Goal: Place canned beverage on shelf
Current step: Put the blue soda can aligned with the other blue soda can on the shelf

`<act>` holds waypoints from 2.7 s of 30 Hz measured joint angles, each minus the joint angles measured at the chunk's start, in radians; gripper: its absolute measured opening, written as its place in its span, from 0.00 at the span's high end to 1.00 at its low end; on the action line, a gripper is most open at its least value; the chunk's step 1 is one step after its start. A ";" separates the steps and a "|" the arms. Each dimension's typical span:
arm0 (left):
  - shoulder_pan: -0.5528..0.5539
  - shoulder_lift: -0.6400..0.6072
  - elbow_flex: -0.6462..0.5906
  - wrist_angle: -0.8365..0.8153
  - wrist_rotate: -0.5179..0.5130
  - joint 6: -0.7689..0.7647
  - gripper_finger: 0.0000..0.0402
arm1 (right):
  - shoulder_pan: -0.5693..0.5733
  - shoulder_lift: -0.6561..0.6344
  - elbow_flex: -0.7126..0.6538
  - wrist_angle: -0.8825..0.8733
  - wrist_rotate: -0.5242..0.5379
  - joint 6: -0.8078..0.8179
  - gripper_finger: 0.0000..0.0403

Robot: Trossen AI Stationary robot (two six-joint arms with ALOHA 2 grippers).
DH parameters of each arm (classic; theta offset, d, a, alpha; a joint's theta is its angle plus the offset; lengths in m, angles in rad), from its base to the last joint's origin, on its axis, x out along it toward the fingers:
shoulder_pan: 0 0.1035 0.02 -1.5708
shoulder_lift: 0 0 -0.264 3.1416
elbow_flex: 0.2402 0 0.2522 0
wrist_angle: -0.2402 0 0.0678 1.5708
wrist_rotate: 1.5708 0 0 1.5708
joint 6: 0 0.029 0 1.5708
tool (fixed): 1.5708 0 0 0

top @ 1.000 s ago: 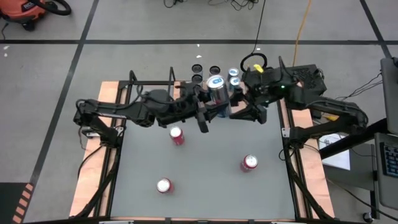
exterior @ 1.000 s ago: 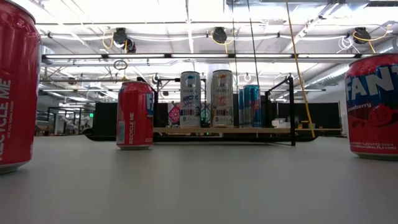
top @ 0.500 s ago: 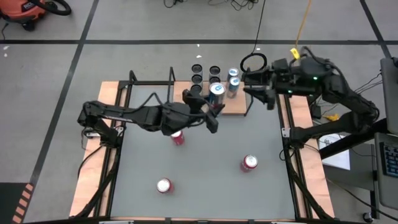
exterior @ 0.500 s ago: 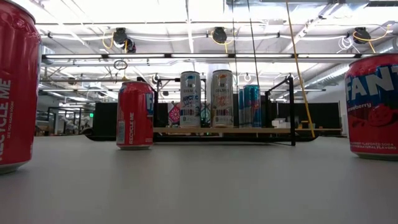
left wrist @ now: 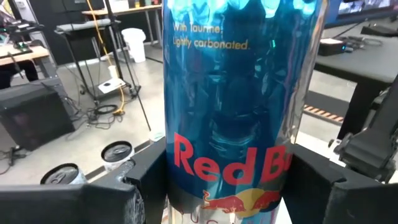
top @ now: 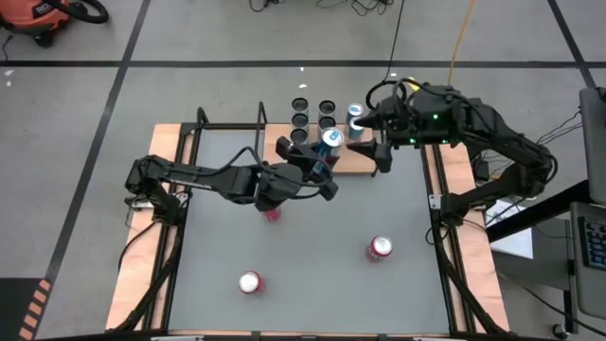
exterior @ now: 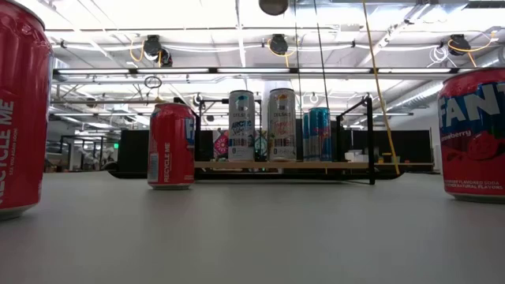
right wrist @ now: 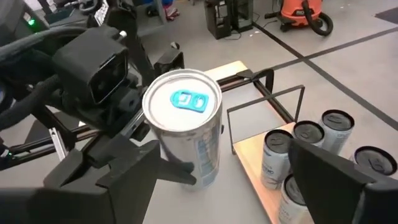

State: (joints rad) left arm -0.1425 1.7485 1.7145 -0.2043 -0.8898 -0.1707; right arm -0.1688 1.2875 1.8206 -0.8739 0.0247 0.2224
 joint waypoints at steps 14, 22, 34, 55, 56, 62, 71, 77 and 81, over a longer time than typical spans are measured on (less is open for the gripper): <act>0.003 0.000 0.000 -0.024 -0.001 0.001 0.40 | 0.001 0.094 0.000 0.137 -0.107 -0.031 0.20; 0.003 0.000 0.000 -0.023 -0.001 0.003 0.40 | 0.001 0.121 0.000 0.150 -0.108 -0.027 0.22; 0.003 0.000 0.000 -0.023 -0.001 0.001 0.40 | 0.001 0.140 0.000 0.159 -0.106 -0.024 0.38; 0.003 0.000 0.000 -0.022 -0.001 -0.005 0.40 | 0.001 0.119 0.000 0.168 -0.108 -0.015 0.37; 0.003 0.000 0.000 -0.023 -0.001 -0.005 0.40 | 0.000 0.119 0.000 0.168 -0.108 -0.018 0.37; 0.002 0.000 0.000 -0.022 -0.001 -0.007 0.40 | 0.001 0.118 0.000 0.167 -0.107 -0.025 0.38; -0.001 -0.001 0.000 -0.026 -0.002 -0.008 0.40 | 0.001 0.121 0.000 0.154 -0.104 -0.028 0.49; -0.002 -0.001 0.000 -0.027 -0.003 -0.008 0.40 | 0.001 0.121 0.000 0.152 -0.103 -0.026 0.50; -0.003 -0.001 0.000 -0.026 -0.001 -0.008 0.40 | 0.001 0.121 0.000 0.151 -0.104 -0.015 0.43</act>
State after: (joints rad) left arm -0.1455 1.7477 1.7145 -0.2298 -0.8909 -0.1784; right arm -0.1680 1.4090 1.8206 -0.7227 -0.0795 0.2075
